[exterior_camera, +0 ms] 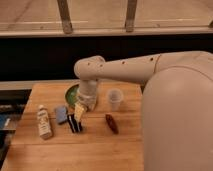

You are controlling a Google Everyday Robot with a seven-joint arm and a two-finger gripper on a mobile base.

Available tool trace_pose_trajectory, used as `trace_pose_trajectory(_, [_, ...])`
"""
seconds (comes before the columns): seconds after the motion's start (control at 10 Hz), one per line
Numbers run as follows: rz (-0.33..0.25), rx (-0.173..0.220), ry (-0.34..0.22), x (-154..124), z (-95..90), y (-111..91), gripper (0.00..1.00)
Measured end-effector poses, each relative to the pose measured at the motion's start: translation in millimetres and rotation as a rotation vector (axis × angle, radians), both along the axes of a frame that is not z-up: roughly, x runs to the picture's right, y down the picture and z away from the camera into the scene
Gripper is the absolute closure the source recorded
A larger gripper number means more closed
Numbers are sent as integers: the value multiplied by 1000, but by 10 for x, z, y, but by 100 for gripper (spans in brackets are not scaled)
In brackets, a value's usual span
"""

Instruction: Knock the eraser over

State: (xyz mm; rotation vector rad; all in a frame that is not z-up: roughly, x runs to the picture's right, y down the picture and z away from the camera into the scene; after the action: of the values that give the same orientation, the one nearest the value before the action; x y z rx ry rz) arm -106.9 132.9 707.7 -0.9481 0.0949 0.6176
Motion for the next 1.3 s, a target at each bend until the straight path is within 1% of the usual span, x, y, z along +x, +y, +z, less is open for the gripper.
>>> trace_pose_trajectory(0.2, [-11, -52, -6, -87, 27, 255, 38])
trace_pose_trajectory(0.3, [-21, -82, -9, -163, 97, 409, 38])
trace_pose_trajectory(0.4, [-30, -99, -2, -194, 151, 487, 38])
trace_pose_trajectory(0.5, [-43, -117, 16, -209, 223, 565, 38])
trace_pose_trajectory(0.6, [-58, -127, 45, -199, 292, 598, 38])
trace_pose_trajectory(0.7, [-69, -137, 80, -157, 399, 606, 38])
trace_pose_trajectory(0.8, [-76, -139, 100, -126, 473, 591, 38])
trace_pose_trajectory(0.9, [-79, -135, 123, -73, 553, 533, 38])
trace_pose_trajectory(1.0, [-79, -126, 152, -2, 657, 433, 38])
trace_pose_trajectory(1.2, [-78, -76, 198, 88, 812, 187, 38])
trace_pose_trajectory(1.3, [-70, -44, 208, 63, 844, 61, 38])
